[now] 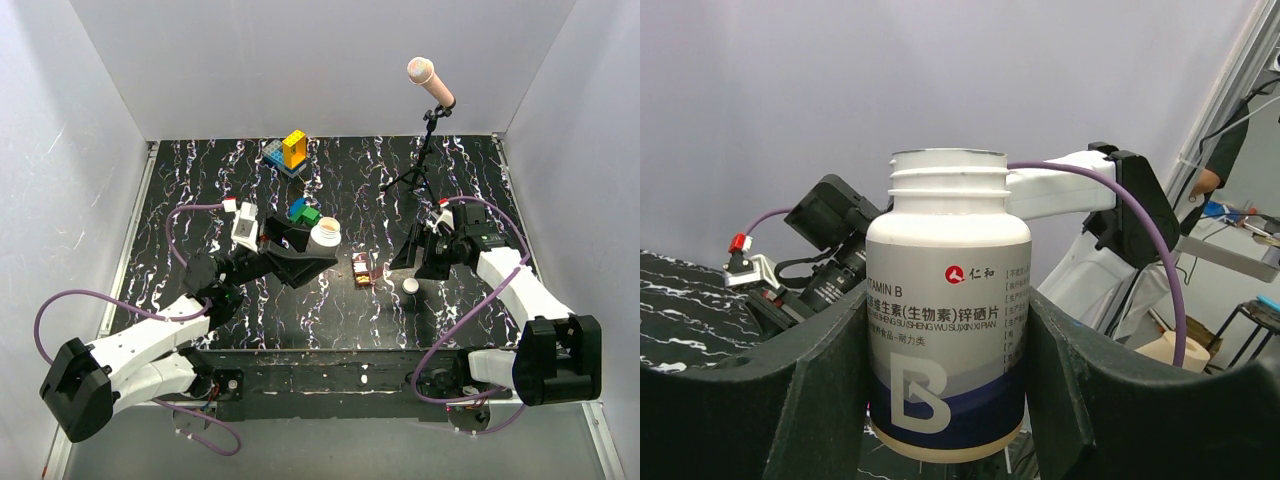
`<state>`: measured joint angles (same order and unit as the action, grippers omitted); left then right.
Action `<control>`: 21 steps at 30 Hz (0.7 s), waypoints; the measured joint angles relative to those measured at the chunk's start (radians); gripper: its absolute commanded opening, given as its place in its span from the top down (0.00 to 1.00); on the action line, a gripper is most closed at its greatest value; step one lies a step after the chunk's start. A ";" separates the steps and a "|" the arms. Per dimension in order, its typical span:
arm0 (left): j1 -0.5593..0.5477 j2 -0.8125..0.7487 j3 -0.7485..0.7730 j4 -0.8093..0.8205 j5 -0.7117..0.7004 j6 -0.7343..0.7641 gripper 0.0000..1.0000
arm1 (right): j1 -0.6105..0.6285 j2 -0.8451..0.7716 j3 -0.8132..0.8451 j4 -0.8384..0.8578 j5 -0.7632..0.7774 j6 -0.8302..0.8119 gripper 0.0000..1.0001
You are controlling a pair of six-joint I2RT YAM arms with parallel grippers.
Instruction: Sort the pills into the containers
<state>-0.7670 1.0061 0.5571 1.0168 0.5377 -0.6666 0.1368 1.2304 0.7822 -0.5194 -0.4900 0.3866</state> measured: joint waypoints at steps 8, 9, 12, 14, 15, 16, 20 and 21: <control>0.000 -0.031 0.000 -0.107 0.021 0.019 1.00 | 0.002 -0.001 0.034 -0.044 0.074 -0.002 0.09; 0.000 -0.039 0.001 -0.130 0.023 0.025 1.00 | 0.004 -0.001 0.044 -0.057 0.099 -0.002 0.09; 0.000 -0.060 0.001 -0.189 0.025 0.043 1.00 | 0.013 -0.001 0.066 -0.088 0.166 -0.001 0.09; 0.000 -0.071 0.001 -0.220 0.027 0.051 1.00 | 0.019 -0.001 0.079 -0.111 0.211 0.001 0.09; 0.000 -0.078 0.001 -0.239 0.028 0.057 1.00 | 0.023 -0.001 0.086 -0.124 0.240 0.002 0.10; 0.000 -0.082 0.001 -0.251 0.028 0.060 1.00 | 0.026 0.000 0.091 -0.133 0.258 0.003 0.10; 0.000 -0.099 0.001 -0.304 0.029 0.080 1.00 | 0.038 0.013 0.114 -0.171 0.340 0.008 0.10; 0.000 -0.103 0.001 -0.318 0.029 0.085 1.00 | 0.042 0.021 0.122 -0.180 0.360 0.010 0.10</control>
<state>-0.7670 0.9031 0.5583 0.6991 0.5671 -0.5812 0.1787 1.2510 0.9047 -0.6994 -0.1295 0.3962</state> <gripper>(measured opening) 0.512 0.902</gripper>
